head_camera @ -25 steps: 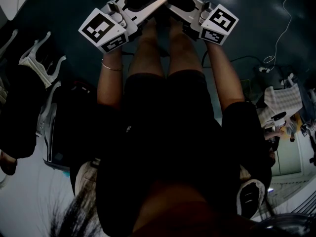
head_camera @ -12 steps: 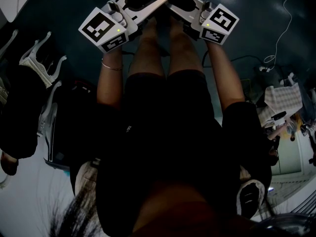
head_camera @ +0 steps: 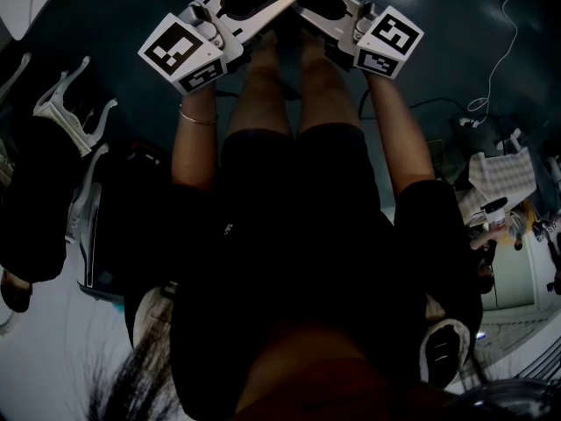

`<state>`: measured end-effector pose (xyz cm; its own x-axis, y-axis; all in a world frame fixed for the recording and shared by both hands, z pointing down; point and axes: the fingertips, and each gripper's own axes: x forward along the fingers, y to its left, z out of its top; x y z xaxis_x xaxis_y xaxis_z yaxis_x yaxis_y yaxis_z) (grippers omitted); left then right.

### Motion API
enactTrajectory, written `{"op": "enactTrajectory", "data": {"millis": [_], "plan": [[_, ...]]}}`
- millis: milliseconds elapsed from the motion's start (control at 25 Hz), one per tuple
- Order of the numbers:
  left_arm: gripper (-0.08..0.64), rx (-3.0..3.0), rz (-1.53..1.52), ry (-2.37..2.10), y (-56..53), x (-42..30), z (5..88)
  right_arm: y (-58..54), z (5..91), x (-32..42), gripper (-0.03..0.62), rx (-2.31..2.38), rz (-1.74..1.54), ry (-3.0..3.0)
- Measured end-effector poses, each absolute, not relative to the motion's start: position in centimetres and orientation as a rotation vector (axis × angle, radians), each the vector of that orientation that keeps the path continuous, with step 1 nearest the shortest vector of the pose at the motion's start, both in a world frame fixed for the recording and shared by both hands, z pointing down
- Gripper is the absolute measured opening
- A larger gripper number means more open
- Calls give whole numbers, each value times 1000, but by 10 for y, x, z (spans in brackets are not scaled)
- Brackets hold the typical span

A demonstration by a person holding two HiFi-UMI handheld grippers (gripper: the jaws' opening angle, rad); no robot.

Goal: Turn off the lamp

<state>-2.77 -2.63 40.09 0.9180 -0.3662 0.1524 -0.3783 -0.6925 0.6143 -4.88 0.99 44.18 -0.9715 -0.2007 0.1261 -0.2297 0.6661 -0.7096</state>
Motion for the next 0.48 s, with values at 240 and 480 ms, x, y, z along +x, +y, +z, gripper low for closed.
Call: {"op": "enactTrajectory", "data": {"millis": [240, 480], "plan": [[84, 2404, 32, -527, -25, -27, 402, 11, 443, -49, 11, 362, 1212, -2830], [83, 2411, 59, -520, -24, -27, 404, 12, 445, -49, 11, 366, 1202, -2822]]}}
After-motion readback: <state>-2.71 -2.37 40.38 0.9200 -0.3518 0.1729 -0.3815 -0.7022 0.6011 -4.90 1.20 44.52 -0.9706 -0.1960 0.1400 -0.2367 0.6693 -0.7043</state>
